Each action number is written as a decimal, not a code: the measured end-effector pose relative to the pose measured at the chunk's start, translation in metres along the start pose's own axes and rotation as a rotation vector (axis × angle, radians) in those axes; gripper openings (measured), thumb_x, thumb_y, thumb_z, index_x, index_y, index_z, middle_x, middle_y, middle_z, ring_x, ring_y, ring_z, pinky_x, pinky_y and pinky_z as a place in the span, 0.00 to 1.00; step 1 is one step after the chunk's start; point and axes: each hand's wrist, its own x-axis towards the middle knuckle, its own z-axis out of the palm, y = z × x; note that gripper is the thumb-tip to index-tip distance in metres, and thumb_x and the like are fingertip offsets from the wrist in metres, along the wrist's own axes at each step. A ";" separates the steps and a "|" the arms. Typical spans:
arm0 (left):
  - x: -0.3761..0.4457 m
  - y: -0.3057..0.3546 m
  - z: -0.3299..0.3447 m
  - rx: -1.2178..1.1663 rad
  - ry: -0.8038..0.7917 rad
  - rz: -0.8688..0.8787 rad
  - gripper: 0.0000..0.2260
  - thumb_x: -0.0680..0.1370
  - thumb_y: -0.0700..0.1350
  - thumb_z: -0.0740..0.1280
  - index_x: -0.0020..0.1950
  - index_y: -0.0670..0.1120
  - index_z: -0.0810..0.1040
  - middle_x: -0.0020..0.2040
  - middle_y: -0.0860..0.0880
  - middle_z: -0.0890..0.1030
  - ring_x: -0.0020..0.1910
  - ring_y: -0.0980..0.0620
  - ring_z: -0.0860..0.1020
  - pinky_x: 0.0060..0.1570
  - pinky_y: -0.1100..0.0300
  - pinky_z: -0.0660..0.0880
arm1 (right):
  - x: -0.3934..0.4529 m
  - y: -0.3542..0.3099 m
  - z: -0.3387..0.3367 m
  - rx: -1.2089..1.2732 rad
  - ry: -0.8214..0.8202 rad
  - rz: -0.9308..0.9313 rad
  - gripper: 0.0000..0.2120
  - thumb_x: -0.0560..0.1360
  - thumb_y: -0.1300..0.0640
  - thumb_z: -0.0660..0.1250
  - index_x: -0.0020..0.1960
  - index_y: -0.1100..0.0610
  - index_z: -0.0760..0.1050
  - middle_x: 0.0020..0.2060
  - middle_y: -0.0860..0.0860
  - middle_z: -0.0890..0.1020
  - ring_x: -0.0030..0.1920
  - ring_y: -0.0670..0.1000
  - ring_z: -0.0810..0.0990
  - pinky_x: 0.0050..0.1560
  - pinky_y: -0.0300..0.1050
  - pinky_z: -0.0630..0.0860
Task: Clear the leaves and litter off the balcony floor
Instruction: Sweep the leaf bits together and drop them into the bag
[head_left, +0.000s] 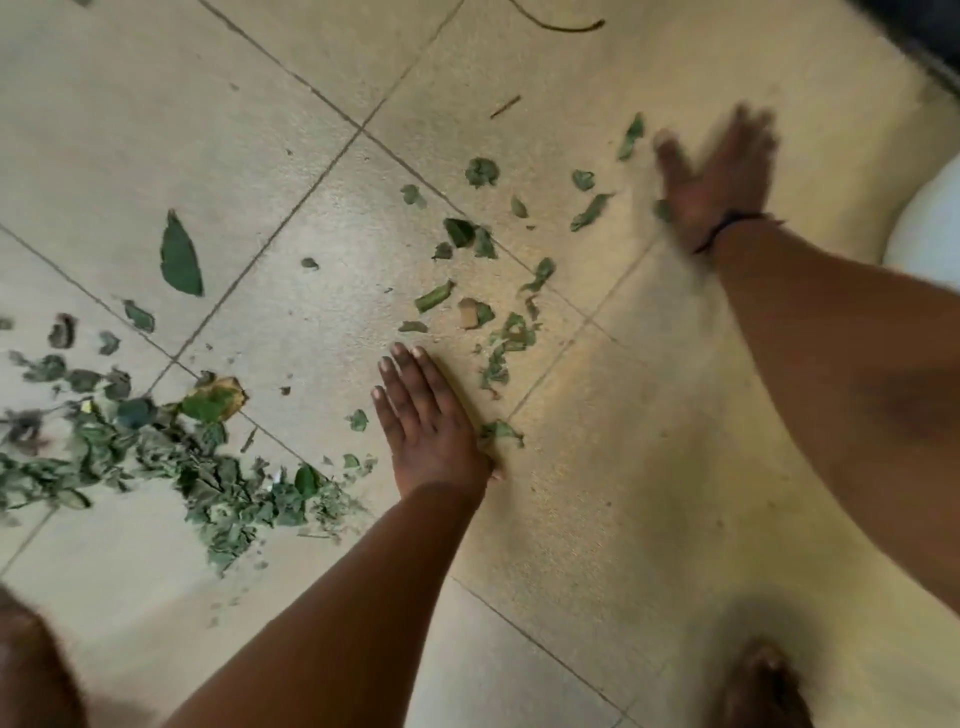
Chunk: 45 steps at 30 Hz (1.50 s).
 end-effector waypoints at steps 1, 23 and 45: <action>0.003 -0.002 0.002 -0.010 0.010 0.024 0.69 0.67 0.59 0.77 0.64 0.37 0.14 0.63 0.38 0.13 0.65 0.38 0.17 0.64 0.47 0.20 | 0.012 0.000 -0.003 0.011 -0.024 0.060 0.46 0.76 0.28 0.50 0.80 0.60 0.44 0.79 0.60 0.45 0.78 0.61 0.43 0.77 0.53 0.40; -0.047 -0.264 -0.013 0.294 0.174 0.223 0.54 0.71 0.78 0.50 0.79 0.41 0.34 0.80 0.38 0.39 0.79 0.43 0.38 0.75 0.52 0.32 | -0.214 -0.016 0.062 0.044 -0.068 -0.409 0.43 0.73 0.26 0.53 0.74 0.59 0.65 0.73 0.62 0.66 0.74 0.63 0.62 0.72 0.66 0.58; -0.008 -0.410 -0.041 -0.039 0.323 0.080 0.54 0.69 0.78 0.48 0.80 0.40 0.41 0.81 0.41 0.41 0.79 0.43 0.39 0.76 0.48 0.36 | -0.290 -0.058 0.101 -0.274 -0.216 -0.590 0.55 0.67 0.20 0.51 0.74 0.64 0.61 0.73 0.65 0.63 0.74 0.65 0.61 0.70 0.65 0.60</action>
